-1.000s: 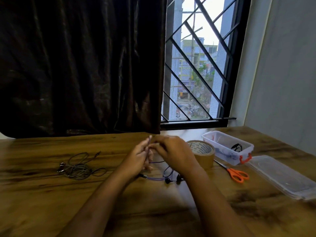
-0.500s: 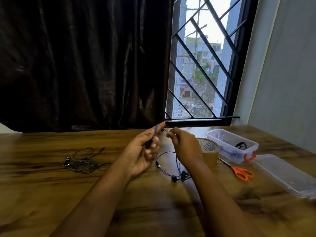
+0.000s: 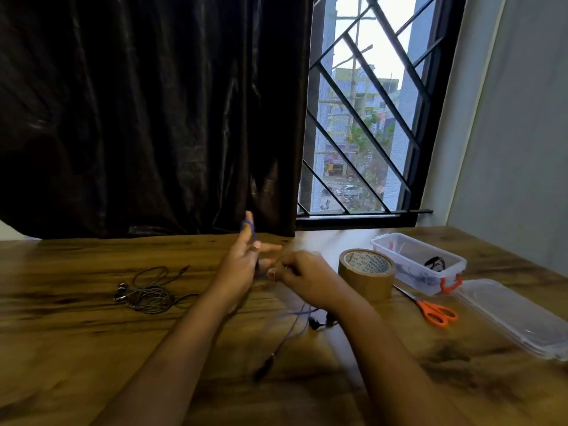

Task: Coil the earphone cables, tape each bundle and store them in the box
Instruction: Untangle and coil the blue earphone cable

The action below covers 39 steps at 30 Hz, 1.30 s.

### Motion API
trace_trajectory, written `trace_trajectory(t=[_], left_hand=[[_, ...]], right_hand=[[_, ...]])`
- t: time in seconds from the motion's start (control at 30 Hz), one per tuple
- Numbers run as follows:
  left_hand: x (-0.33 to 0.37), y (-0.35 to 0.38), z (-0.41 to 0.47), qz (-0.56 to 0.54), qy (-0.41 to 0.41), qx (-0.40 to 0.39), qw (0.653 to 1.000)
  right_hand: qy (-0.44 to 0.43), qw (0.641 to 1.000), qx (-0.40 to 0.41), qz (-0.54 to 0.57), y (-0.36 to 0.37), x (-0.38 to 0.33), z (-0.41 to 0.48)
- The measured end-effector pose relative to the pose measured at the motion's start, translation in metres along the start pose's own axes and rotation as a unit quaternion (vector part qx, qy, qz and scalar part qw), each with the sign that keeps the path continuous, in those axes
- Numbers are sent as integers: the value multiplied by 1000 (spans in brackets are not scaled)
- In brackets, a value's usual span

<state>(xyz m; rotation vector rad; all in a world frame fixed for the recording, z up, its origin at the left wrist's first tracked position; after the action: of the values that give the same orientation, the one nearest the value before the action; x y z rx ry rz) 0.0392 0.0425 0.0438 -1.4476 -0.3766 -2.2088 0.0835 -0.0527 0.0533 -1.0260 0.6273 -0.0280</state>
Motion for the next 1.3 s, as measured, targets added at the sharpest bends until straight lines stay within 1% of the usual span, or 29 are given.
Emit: trace_trajectory(t=[0.07,0.1,0.13,0.2,0.23,0.27,0.3,0.37,0.47,0.57,0.6,0.67,0.73,0.8,0.87,0.93,1.0,1.07,1.1,1.17,1.23,1.3], left_hand=[[-1,13,-2,74,6,-57,996],[-3,19,-4,90,-1,-87,992],[-6,24,-6,82,-22,-108,990],[-9,30,-12,21,-74,-136,988],[-8,34,-15,-19,-100,-152,983],[-5,38,-20,-65,-121,-172,976],[-1,41,-25,-112,-139,-184,967],[3,43,-30,-194,-172,-191,947],[5,43,-34,-247,-202,-200,926],[2,39,-35,-294,-215,-197,910],[2,39,-35,-314,-209,-194,906],[6,40,-31,-342,-178,-176,906],[11,34,-22,-356,-138,-119,916],[13,26,-14,-361,-98,-60,925],[10,13,-9,-341,-66,0,938],[4,0,-5,-292,-43,46,954],[5,-10,-1,-210,-17,68,975],[10,-17,1,-102,16,72,992],[10,-19,3,-59,24,70,996],[6,-18,5,-8,19,50,999],[1,-6,4,71,11,-1,997],[-5,13,0,115,2,-79,990]], right_hand=[[9,994,42,104,-19,2,-5],[16,981,56,184,-27,3,-7],[24,961,69,268,-34,6,-7],[46,907,103,405,-43,18,-5],[61,888,125,437,-46,25,-5],[74,881,147,444,-47,31,-5],[85,883,167,431,-47,36,-5],[94,900,203,375,-46,44,-5],[107,916,230,311,-42,52,-4],[114,921,228,293,-32,55,-1],[123,926,221,279,-28,55,0],[134,947,182,229,-17,52,2],[129,970,129,159,-5,45,4],[113,985,66,114,10,32,4],[89,991,-3,102,28,16,5],[59,993,-56,81,43,3,6],[36,994,-88,49,44,-4,6],[24,995,-92,23,35,-7,4],[19,996,-81,24,28,-6,3],[11,998,-41,50,12,-6,1],[7,997,-3,79,-1,-3,-1],[3,995,12,97,-11,0,-3]])
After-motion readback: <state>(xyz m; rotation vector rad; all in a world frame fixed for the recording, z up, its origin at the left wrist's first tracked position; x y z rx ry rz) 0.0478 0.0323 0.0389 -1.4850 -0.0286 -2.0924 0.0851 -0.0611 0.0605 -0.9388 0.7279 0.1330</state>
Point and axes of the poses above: each hand's wrist, its own z-axis towards the middle knuckle, its own y-axis out of the palm, x = y × z, the point moved 8 cm from there along z, towards the middle knuckle, and after that the axes turned 4 degrees about y, right-handed, at the moved point
